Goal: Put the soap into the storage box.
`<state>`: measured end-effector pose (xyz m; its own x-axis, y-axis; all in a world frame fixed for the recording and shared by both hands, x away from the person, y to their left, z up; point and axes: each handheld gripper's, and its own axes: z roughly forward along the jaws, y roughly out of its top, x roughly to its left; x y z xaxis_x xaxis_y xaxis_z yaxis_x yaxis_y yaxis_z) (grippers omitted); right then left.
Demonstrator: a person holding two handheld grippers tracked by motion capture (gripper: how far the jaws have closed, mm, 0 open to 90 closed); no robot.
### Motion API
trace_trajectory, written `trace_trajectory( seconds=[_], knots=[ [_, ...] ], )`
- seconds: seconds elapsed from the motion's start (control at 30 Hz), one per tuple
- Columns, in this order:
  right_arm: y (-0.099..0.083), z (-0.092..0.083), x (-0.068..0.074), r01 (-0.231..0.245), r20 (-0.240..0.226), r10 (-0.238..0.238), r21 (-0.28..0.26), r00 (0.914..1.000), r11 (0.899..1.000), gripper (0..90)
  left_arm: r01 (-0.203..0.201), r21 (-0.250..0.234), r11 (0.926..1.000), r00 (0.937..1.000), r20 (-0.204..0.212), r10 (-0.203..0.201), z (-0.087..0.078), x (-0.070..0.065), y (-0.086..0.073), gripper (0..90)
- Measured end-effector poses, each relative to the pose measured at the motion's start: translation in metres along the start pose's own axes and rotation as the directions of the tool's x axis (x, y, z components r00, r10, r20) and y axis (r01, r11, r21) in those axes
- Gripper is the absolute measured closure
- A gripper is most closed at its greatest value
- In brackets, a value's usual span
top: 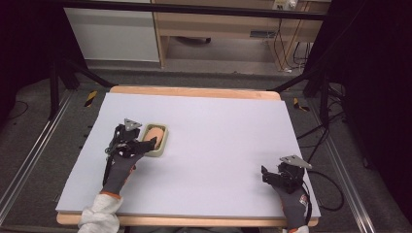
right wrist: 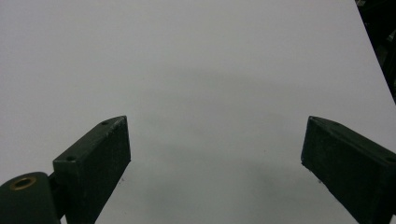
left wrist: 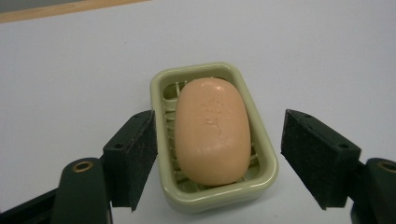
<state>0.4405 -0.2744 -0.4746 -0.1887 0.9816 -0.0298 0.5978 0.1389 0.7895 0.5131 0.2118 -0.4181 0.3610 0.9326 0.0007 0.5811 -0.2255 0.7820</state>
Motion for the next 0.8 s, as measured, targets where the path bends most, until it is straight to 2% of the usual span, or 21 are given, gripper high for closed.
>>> trace_trajectory(
  seconds=[0.2,0.3,0.47,0.57,0.8],
  knots=[
    [-0.001,-0.001,-0.001,-0.001,0.01,0.001,0.002,1.0,1.0,8.1,0.01,-0.032,0.9994,0.9997,-0.024,-0.011,-0.008,0.003,-0.012,24.6],
    [-0.001,-0.002,-0.001,-0.001,0.015,0.001,0.005,0.9999,1.0,8.0,-0.005,-0.032,0.9995,0.9993,-0.039,0.003,-0.011,0.002,-0.02,23.1],
    [-0.001,-0.002,-0.002,-0.006,0.019,0.006,-0.001,0.9998,1.0,7.9,-0.005,-0.036,0.9993,0.9996,-0.026,0.004,-0.019,0.002,-0.032,22.7],
    [-0.001,-0.003,-0.003,-0.01,0.02,0.01,-0.001,0.9998,1.0,7.8,-0.017,-0.028,0.9995,0.9994,-0.03,0.016,-0.025,0.003,-0.043,22.4],
    [-0.002,-0.003,-0.005,-0.015,0.024,0.015,0.005,0.9996,1.0,7.6,-0.017,-0.009,0.9998,0.999,-0.043,0.016,-0.035,0.009,-0.062,20.2]
  ],
)
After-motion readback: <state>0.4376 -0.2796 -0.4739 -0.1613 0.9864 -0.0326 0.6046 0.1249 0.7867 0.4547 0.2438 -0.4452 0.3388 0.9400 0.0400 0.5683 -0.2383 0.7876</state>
